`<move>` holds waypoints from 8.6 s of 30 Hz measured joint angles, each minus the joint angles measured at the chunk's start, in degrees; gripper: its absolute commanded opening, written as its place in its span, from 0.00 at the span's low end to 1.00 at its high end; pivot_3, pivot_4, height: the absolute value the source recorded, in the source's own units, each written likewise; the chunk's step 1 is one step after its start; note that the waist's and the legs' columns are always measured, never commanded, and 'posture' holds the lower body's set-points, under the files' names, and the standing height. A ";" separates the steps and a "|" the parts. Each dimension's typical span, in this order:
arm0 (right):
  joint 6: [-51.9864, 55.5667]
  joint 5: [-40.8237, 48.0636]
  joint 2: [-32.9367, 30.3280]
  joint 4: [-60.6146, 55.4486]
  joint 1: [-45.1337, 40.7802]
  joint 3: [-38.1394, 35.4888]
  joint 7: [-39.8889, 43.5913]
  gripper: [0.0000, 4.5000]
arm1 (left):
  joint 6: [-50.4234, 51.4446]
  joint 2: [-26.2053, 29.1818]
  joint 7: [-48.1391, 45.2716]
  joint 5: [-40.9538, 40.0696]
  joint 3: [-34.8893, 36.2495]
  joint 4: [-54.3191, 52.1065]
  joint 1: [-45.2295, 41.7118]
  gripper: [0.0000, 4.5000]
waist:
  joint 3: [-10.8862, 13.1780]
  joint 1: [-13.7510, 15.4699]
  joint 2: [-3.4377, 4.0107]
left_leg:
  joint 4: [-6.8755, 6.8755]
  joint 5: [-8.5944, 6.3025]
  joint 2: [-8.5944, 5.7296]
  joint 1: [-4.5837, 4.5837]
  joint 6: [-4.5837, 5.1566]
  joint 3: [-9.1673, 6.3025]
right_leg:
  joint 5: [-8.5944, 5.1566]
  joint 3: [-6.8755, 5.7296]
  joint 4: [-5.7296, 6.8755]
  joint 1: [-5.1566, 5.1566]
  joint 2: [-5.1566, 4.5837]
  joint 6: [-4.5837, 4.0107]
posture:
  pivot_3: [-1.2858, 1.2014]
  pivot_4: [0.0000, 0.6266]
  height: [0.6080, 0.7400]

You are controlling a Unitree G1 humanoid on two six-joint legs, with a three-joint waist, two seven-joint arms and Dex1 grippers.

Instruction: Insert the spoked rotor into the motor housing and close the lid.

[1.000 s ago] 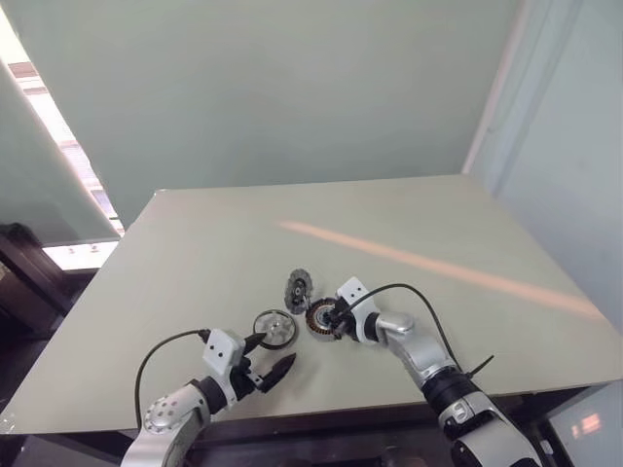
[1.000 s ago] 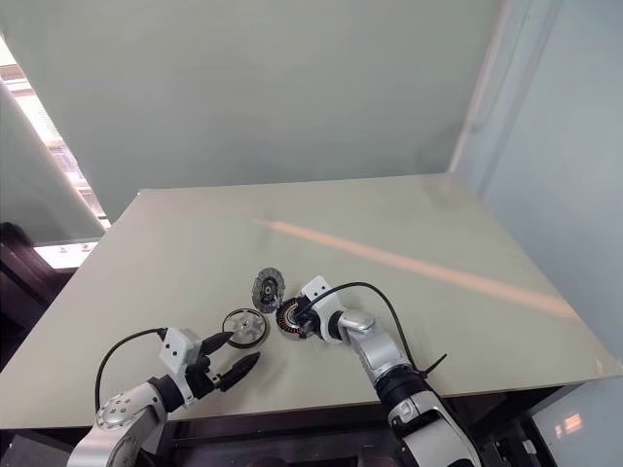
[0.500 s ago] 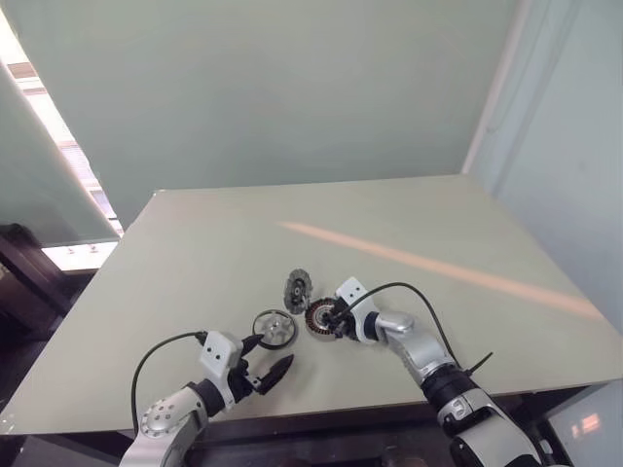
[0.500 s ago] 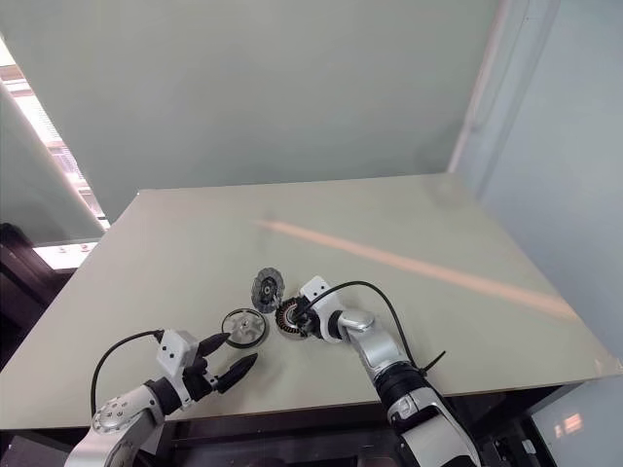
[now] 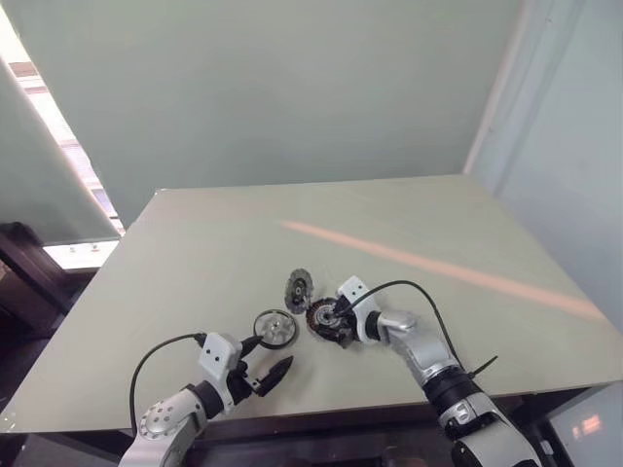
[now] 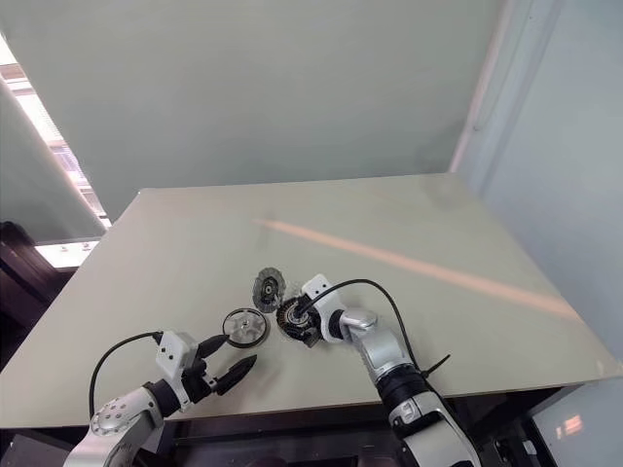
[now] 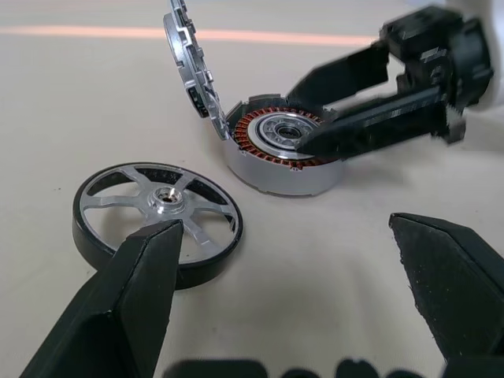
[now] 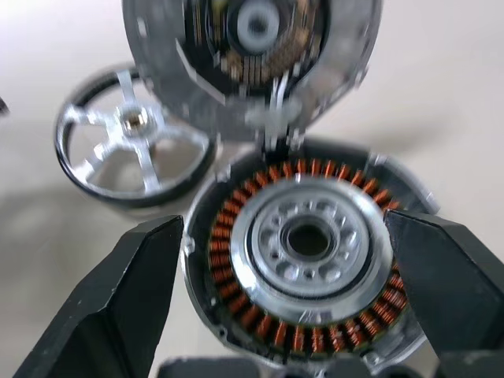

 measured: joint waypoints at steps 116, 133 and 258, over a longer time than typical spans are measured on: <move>5.37 1.58 -17.50 -26.83 16.66 -0.21 3.21 0.00 | 43.43 -21.13 45.48 -51.50 17.45 -12.15 -5.57 0.06 | 0.40 0.12 -0.94 | 0.08 0.06 -0.04 -0.26 -0.33 -0.20 | -0.03 -0.10 -0.13 -0.06 0.01 -0.03 | 0.52 0.00 1.00; 7.10 2.15 -18.65 -29.33 19.16 -0.81 1.84 0.00 | 40.33 -25.54 55.43 -43.19 8.24 -7.53 -15.65 0.06 | 0.44 0.12 -1.01 | 0.09 0.07 -0.08 -0.26 -0.32 -0.13 | -0.02 -0.03 -0.13 -0.04 0.02 -0.02 | 0.52 0.00 1.00; 3.73 -10.57 -23.46 -24.33 -1.18 17.09 17.29 0.99 | 14.27 -7.31 16.68 -8.67 7.30 -0.82 -11.02 0.95 | 0.48 0.08 -0.91 | 0.11 0.08 0.04 -0.12 -0.30 -0.01 | 0.10 0.10 -0.05 -0.03 0.15 -0.04 | 0.52 0.00 1.00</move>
